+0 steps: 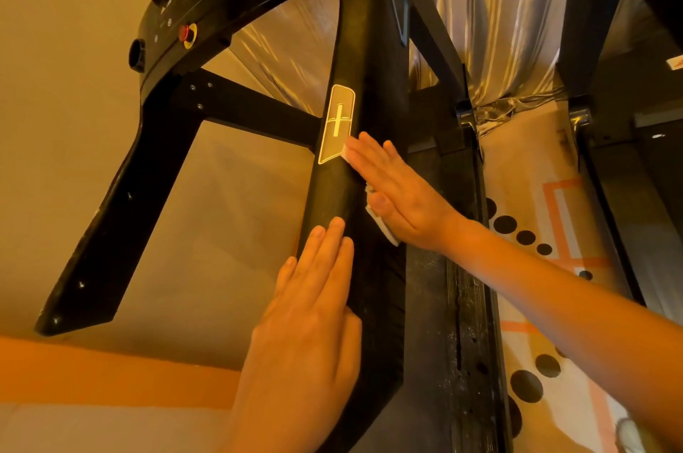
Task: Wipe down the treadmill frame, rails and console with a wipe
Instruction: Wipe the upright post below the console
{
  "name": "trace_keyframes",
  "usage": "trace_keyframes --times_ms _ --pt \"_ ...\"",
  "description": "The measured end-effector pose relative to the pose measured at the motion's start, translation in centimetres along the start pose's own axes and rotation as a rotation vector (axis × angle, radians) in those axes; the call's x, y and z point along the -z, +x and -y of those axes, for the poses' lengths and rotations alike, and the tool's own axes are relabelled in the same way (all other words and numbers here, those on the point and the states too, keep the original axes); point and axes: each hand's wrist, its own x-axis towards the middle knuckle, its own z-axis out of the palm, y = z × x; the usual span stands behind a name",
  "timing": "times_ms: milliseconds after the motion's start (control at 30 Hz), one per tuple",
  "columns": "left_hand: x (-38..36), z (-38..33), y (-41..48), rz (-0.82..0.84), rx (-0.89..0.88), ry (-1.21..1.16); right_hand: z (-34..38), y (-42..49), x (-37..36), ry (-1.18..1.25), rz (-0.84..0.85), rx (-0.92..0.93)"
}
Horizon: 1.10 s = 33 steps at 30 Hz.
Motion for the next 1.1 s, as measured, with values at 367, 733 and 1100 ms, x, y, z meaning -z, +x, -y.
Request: trace_keyframes --times_ms 367,733,1100 --pt "-0.3 0.2 -0.1 0.009 0.011 0.006 -1.1 2.0 1.8 -0.157 0.130 0.179" --pt "-0.1 -0.1 -0.6 -0.003 0.024 -0.003 2.4 6.2 1.7 -0.103 0.164 0.217" --pt "-0.3 0.6 -1.3 -0.011 -0.014 -0.067 1.5 -4.5 -2.4 0.098 -0.072 -0.341"
